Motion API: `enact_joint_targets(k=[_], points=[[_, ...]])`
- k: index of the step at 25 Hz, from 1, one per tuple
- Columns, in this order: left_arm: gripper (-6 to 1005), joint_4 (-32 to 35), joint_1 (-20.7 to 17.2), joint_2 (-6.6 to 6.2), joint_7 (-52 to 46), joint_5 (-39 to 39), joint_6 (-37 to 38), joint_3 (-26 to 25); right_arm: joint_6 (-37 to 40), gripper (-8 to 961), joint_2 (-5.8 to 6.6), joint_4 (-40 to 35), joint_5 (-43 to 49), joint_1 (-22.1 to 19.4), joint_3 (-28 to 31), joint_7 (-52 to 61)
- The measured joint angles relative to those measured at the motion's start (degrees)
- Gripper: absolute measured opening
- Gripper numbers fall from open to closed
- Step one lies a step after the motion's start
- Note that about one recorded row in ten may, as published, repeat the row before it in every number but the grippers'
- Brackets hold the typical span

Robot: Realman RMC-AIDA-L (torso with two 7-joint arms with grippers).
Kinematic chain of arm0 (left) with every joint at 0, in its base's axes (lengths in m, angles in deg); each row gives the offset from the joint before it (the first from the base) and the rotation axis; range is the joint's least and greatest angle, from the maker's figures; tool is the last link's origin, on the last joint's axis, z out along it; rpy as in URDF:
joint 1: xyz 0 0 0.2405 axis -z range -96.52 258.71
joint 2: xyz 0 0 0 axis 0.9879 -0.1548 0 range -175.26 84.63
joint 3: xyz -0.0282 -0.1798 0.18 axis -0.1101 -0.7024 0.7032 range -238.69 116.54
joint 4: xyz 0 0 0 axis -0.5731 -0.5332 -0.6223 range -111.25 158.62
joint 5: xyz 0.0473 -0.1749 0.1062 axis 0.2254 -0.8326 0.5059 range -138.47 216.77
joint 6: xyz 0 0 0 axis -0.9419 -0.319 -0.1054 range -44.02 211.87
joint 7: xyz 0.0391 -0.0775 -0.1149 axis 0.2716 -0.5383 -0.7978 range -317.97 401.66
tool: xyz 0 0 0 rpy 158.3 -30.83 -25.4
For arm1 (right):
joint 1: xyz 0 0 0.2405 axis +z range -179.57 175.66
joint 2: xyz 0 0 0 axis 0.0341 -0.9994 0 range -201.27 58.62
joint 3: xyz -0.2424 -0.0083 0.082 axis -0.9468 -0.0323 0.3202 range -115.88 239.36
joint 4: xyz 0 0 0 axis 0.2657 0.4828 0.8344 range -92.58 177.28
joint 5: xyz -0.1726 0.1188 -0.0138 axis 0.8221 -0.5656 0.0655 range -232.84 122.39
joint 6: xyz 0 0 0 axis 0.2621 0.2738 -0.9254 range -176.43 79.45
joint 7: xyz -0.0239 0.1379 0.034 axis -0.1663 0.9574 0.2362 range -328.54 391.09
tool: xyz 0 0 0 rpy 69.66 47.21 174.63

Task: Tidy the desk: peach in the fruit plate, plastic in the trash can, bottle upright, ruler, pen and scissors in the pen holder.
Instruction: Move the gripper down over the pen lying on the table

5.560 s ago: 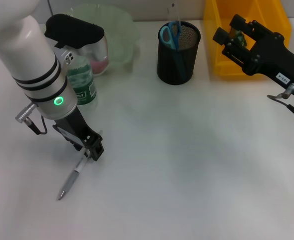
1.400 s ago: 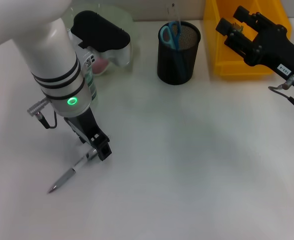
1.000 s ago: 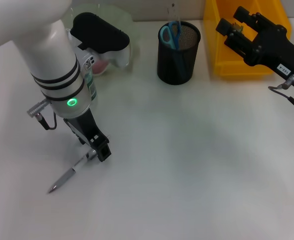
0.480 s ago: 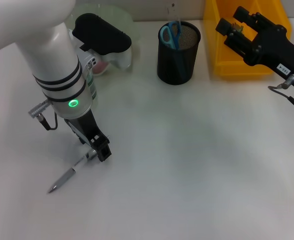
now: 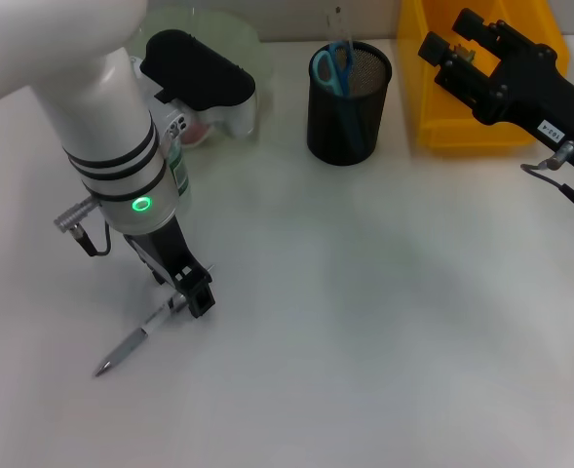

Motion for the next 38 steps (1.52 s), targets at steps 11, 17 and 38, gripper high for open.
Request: enact_joint_targets(k=[11, 17, 38], points=[[622, -0.08, 0.14, 0.00, 0.09, 0.28, -0.30, 0.11, -0.54, 616, 0.00, 0.00, 0.00, 0.24, 0.00, 0.00], [601, -0.36, 0.31, 0.00, 0.12, 0.32, -0.12, 0.89, -1.23, 616, 0.00, 0.00, 0.00, 0.56, 0.00, 0.00], [387, -0.71, 0.79, 0.00, 0.12, -0.14, -0.41, 0.87, -1.32, 616, 0.00, 0.00, 0.00, 0.69, 0.53, 0.00]])
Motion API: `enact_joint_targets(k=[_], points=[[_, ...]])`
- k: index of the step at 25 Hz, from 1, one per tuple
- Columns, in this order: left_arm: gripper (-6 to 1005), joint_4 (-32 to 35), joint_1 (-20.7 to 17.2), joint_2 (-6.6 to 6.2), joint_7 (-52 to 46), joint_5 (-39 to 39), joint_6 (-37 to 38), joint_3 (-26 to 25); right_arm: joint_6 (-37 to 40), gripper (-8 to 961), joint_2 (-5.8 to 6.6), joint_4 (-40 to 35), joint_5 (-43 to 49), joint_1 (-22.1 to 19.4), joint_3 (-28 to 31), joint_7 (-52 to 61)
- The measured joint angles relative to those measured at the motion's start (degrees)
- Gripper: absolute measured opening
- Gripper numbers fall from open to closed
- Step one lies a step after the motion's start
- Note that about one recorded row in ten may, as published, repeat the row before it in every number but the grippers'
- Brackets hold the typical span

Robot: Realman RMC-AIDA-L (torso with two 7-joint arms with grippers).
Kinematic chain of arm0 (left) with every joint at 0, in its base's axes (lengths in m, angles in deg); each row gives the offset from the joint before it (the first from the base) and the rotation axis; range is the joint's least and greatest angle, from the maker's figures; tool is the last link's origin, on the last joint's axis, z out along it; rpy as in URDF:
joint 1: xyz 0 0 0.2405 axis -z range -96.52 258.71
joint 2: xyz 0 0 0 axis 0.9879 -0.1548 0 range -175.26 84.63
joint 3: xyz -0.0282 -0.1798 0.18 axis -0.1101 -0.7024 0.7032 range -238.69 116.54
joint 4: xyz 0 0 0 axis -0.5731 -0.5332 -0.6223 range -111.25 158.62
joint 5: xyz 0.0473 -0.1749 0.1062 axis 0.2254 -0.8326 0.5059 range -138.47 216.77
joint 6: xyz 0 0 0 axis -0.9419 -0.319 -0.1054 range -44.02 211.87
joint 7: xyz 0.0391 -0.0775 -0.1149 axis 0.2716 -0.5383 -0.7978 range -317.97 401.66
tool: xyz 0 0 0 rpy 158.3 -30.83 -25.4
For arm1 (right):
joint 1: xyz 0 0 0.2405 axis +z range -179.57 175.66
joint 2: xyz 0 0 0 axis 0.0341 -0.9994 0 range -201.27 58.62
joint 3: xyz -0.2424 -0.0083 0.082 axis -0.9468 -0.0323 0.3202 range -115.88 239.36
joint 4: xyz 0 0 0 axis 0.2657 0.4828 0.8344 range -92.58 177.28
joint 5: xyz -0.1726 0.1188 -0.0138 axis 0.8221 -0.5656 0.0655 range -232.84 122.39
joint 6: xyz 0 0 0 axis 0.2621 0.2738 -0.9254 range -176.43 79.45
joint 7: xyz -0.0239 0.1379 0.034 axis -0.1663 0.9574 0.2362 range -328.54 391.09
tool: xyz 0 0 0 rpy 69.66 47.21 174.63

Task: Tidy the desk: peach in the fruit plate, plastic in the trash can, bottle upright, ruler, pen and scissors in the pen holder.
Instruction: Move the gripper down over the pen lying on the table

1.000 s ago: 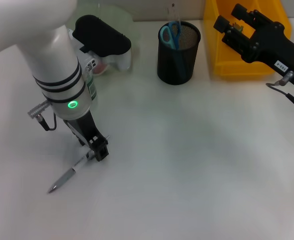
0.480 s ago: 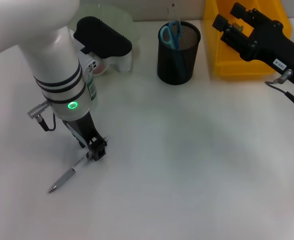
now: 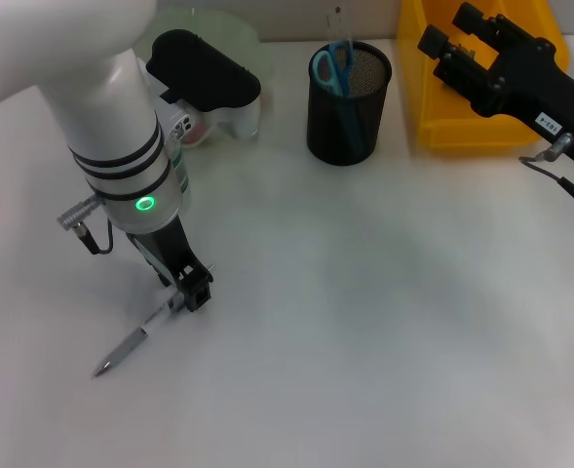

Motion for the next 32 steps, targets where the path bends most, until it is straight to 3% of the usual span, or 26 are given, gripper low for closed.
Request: enact_joint_targets(k=[26, 32], points=[[237, 0.02, 0.17, 0.00, 0.00, -0.08, 0.47, 0.71, -0.02, 616, 0.00, 0.00, 0.00, 0.03, 0.09, 0.00], [243, -0.06, 0.19, 0.00, 0.71, -1.70, 0.53, 0.71, 0.00, 617, 0.00, 0.00, 0.00, 0.03, 0.09, 0.00]])
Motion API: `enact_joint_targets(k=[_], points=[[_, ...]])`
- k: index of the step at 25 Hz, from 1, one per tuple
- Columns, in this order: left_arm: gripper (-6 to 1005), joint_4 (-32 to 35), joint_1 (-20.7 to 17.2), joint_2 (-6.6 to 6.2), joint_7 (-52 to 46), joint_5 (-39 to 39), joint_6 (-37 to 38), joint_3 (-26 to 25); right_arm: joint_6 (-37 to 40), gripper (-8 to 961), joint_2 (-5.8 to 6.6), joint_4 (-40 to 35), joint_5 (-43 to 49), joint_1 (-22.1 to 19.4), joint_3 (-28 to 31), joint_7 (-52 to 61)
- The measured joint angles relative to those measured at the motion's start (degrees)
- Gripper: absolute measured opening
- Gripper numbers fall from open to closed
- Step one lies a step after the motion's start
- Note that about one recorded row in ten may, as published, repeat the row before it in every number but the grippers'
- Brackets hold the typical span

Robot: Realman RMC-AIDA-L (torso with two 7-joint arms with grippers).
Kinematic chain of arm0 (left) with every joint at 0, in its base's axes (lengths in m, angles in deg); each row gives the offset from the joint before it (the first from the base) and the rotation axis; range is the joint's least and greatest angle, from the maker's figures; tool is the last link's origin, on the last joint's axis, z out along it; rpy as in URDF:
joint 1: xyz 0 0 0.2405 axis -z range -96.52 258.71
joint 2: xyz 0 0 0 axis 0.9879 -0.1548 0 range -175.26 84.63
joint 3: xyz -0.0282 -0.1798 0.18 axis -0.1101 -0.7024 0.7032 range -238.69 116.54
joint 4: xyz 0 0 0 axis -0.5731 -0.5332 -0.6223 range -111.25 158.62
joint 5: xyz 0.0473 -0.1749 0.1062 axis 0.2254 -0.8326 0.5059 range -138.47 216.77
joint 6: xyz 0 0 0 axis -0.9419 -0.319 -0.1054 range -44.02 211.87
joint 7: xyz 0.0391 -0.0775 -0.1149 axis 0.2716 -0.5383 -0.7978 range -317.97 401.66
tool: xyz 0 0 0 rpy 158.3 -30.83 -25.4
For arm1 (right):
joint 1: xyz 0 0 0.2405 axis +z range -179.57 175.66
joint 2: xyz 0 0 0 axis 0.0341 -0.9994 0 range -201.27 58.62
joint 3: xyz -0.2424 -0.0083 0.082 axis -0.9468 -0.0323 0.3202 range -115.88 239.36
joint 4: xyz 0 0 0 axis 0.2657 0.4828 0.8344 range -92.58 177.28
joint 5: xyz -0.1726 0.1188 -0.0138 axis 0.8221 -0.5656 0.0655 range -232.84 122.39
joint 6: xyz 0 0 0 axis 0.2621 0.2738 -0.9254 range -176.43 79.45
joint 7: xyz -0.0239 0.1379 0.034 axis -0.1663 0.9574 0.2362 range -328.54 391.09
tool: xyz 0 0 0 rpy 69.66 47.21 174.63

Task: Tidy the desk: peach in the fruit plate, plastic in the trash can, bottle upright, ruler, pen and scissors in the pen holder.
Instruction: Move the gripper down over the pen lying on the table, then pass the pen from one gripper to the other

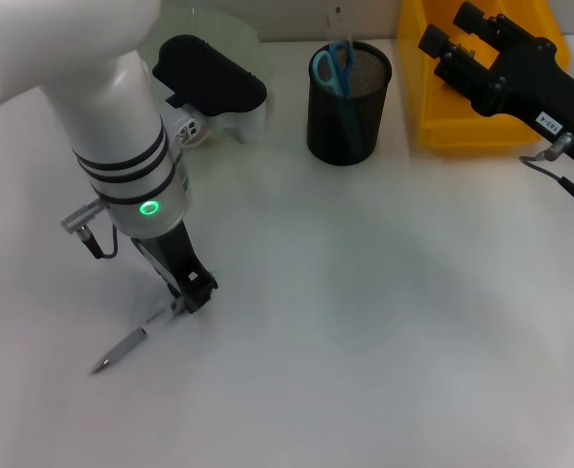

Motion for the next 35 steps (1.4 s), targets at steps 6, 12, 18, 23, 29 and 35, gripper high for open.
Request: enact_joint_targets(k=[6, 12, 18, 23, 29, 35], points=[[249, -0.01, 0.12, 0.00, 0.10, -0.15, -0.07, 0.00, 0.00, 616, 0.00, 0.00, 0.00, 0.00, 0.00, 0.00], [254, -1.55, 0.43, 0.00, 0.34, 0.10, -0.13, 0.00, 0.00, 616, 0.00, 0.00, 0.00, -0.05, 0.00, 0.00], [255, -2.43, 0.77, 0.00, 0.59, -0.21, -0.11, 0.08, 0.00, 617, 0.00, 0.00, 0.00, -0.09, 0.00, 0.00], [256, -2.44, 0.83, 0.00, 0.61, -0.11, -0.37, 0.41, 0.00, 616, 0.00, 0.00, 0.00, -0.09, 0.00, 0.00], [250, -2.49, 0.90, 0.00, 0.30, 0.11, -0.51, 1.36, 0.00, 616, 0.00, 0.00, 0.00, -0.08, 0.00, 0.00], [243, -2.43, 1.09, 0.00, 0.19, 0.24, -0.61, 1.68, 0.00, 617, 0.00, 0.00, 0.00, -0.03, 0.00, 0.00]])
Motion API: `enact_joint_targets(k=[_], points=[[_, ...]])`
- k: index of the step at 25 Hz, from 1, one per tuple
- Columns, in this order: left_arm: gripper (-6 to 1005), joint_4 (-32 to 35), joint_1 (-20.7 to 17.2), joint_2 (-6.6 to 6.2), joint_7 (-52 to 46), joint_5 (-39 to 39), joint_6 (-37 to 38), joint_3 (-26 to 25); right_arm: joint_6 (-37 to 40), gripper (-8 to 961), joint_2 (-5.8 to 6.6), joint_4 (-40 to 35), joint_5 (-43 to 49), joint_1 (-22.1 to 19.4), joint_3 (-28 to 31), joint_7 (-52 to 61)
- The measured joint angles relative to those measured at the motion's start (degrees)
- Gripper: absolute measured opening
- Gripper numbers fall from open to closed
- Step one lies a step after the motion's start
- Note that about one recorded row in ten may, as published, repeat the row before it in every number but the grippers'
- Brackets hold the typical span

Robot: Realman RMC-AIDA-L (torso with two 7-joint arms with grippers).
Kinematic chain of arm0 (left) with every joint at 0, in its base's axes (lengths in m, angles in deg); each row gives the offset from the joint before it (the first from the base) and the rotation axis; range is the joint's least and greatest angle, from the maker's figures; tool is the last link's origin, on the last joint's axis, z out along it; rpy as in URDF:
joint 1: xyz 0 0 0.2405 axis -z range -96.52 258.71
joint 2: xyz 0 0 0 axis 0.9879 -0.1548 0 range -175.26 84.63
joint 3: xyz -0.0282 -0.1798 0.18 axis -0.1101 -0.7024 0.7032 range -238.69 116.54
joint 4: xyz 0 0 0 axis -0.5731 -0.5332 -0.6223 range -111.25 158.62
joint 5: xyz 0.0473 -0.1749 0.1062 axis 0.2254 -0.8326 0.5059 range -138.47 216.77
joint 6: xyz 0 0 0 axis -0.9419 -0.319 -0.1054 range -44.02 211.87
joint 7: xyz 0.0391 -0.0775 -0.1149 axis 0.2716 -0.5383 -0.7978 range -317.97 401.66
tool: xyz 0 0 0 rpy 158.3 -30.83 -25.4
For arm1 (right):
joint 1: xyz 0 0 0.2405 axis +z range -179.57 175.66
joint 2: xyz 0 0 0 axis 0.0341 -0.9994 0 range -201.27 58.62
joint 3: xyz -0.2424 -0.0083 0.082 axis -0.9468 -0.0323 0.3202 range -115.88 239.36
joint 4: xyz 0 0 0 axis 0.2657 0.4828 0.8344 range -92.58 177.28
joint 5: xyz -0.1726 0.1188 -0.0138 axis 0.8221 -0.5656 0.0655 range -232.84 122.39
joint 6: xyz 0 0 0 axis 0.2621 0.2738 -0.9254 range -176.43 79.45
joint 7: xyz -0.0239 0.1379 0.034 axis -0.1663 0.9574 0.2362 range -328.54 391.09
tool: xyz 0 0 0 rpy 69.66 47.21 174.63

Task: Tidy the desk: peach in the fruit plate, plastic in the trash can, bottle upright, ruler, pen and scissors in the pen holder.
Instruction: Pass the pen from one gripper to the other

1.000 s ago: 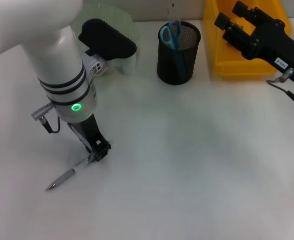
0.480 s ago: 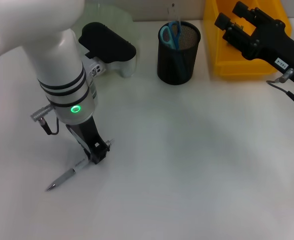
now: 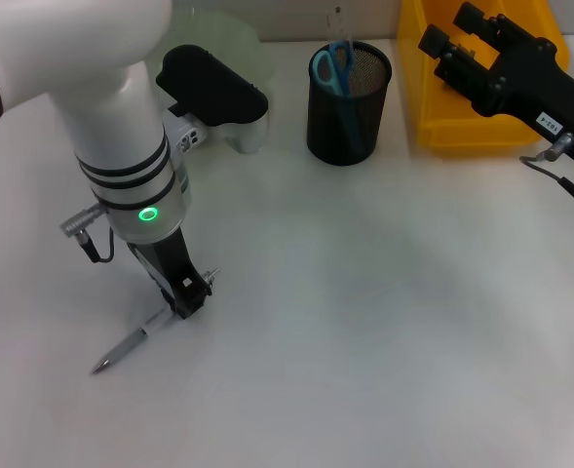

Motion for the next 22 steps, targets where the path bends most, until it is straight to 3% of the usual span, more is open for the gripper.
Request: enact_joint_targets(k=[22], points=[[188, 0.54, 0.39, 0.00, 0.17, 0.41, 0.30, -0.64, -0.10, 616, 0.00, 0.00, 0.00, 0.10, 0.59, 0.00]])
